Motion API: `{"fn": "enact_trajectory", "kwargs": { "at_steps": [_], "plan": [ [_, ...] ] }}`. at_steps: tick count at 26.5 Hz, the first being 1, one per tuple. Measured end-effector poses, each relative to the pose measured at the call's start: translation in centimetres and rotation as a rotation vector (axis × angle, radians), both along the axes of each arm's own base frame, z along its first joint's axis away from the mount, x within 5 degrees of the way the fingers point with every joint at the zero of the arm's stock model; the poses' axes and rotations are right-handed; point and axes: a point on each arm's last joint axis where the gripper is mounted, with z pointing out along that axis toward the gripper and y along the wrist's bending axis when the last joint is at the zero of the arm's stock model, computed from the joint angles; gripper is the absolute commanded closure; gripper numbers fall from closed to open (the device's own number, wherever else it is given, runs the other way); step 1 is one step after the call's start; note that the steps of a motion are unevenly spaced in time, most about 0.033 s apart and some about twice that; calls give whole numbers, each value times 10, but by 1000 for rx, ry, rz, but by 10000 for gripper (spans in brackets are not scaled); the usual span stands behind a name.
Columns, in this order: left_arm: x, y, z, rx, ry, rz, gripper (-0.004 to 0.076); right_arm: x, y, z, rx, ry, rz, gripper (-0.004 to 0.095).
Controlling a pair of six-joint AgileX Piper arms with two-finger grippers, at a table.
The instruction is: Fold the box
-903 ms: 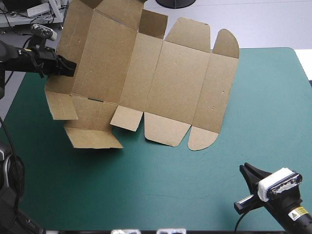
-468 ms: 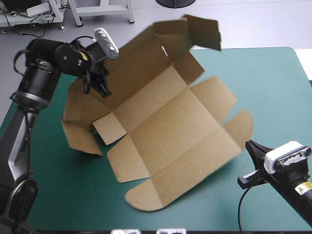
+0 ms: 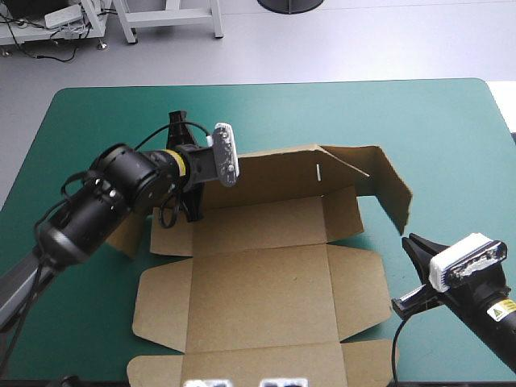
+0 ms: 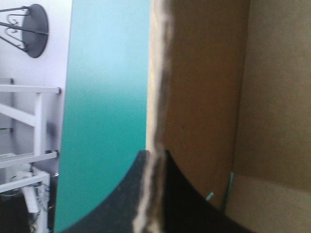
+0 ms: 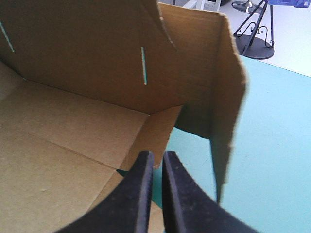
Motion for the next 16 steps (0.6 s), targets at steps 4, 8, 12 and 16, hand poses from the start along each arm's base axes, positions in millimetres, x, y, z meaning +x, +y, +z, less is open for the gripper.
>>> {"fn": "enact_trajectory", "kwargs": {
  "at_steps": [4,8,12,16],
  "plan": [
    [-15,14,-13,-9,-107,32,727,0,-1,7,-2,-35,-14,828],
    [-16,15,-23,-53,-179,19,727,-2,-2,23,3,-104,-33,828],
    [-13,11,-37,-27,-246,-37,727,-5,-3,37,12,-152,-43,828],
    [-7,7,-54,71,-305,-108,727,5,-4,45,19,-132,-49,828]
  ]
}}
